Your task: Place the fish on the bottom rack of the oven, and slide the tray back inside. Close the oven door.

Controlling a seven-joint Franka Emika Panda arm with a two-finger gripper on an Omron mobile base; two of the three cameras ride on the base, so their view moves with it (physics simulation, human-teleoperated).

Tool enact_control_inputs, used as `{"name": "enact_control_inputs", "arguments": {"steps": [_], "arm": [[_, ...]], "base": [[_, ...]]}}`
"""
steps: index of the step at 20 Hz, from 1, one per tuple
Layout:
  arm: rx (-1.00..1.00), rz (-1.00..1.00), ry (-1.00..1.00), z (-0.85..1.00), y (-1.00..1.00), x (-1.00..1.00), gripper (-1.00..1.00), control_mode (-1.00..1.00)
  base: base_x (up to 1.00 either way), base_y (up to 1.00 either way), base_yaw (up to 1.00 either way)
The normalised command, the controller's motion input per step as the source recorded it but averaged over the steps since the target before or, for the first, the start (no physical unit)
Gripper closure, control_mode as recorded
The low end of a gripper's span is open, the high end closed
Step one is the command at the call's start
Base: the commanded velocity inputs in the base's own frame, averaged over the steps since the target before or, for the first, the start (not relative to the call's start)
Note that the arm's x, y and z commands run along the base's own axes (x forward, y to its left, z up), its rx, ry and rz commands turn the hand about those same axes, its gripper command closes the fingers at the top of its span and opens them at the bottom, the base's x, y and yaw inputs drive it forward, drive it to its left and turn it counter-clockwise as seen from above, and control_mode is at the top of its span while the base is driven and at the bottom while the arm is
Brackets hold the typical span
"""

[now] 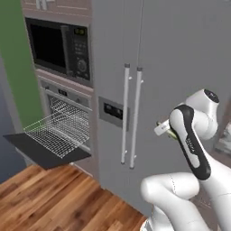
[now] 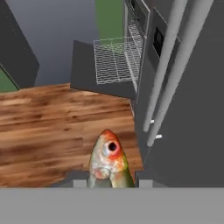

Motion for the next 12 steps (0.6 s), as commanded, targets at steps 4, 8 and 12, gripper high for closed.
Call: {"name": "enact_control_inputs", "arguments": {"steps": [4, 8, 12], "arm": [[0.0, 0.0, 0.0, 0.0, 0.0, 0.0, 1.0, 1.0], [0.0, 0.0, 0.0, 0.0, 0.0, 0.0, 1.0, 1.0], [0.0, 0.0, 0.0, 0.0, 0.0, 0.0, 1.0, 1.0]], "base": [[0.94, 0.74, 0.26], [0.11, 0.81, 0.21], [0.0, 0.85, 0.15]]}}
